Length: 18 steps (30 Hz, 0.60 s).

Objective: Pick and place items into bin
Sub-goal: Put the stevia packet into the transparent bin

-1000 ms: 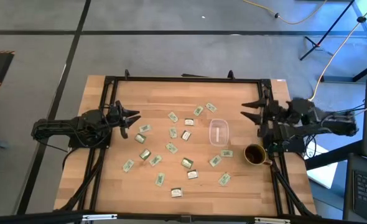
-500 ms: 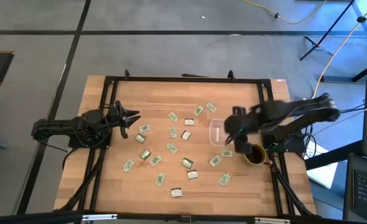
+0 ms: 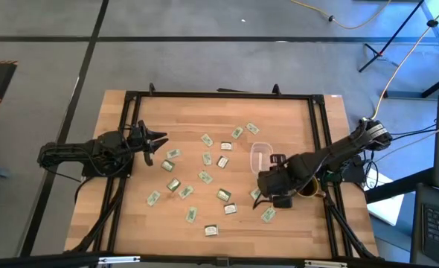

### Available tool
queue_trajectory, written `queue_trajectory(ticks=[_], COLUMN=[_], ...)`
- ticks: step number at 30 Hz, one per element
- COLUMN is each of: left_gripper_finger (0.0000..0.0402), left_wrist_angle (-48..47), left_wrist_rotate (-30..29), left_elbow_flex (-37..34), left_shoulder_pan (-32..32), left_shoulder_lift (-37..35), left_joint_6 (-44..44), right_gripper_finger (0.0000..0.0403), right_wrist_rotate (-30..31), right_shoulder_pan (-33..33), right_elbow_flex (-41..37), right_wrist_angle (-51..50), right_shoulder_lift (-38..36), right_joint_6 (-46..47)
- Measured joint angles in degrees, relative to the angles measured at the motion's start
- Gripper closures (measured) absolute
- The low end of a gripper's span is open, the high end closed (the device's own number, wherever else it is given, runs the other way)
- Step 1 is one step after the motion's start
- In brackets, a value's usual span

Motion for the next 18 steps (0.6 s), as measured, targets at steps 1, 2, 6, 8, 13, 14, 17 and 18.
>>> queue_trajectory(ticks=[1, 2, 6, 8, 13, 14, 17, 18], left_gripper_finger=[0.0295, 0.0295, 0.0295, 0.0295, 0.0295, 0.0295, 0.0295, 0.0295], left_wrist_angle=[0.0, 0.0, 0.0, 0.0, 0.0, 0.0, 0.0, 0.0], left_wrist_rotate=[0.0, 0.0, 0.0, 0.0, 0.0, 0.0, 0.0, 0.0], left_elbow_flex=[0.01, 0.0, 0.0, 0.01, 0.01, 0.01, 0.01, 0.0], left_shoulder_pan=[0.0, -0.02, -0.01, -0.02, -0.01, -0.01, -0.01, 0.0], left_shoulder_lift=[0.0, 0.0, -0.02, 0.0, 0.0, -0.01, -0.01, -0.02], left_joint_6=[0.0, -0.02, -0.02, 0.0, 0.0, 0.0, 0.0, 0.0], right_gripper_finger=[0.0246, 0.0246, 0.0246, 0.0246, 0.0246, 0.0246, 0.0246, 0.0246], right_wrist_rotate=[0.01, 0.0, 0.0, 0.07, 0.07, 0.04, -0.16, -0.32], right_shoulder_pan=[-0.05, -0.26, -1.22, -1.65, -3.03, -3.35, -4.69, -5.18], right_elbow_flex=[-0.96, -1.76, -5.02, -6.25, -9.21, -9.81, -11.5, -12.14], right_wrist_angle=[0.88, 1.22, 2.54, 2.57, 4.4, 4.52, 5.34, 5.62], right_shoulder_lift=[0.0, 0.02, 0.02, 0.02, 0.02, 0.02, 0.02, 0.02], right_joint_6=[0.35, 1.09, 6.46, 9.61, 15.18, 16.12, 19.85, 20.7])
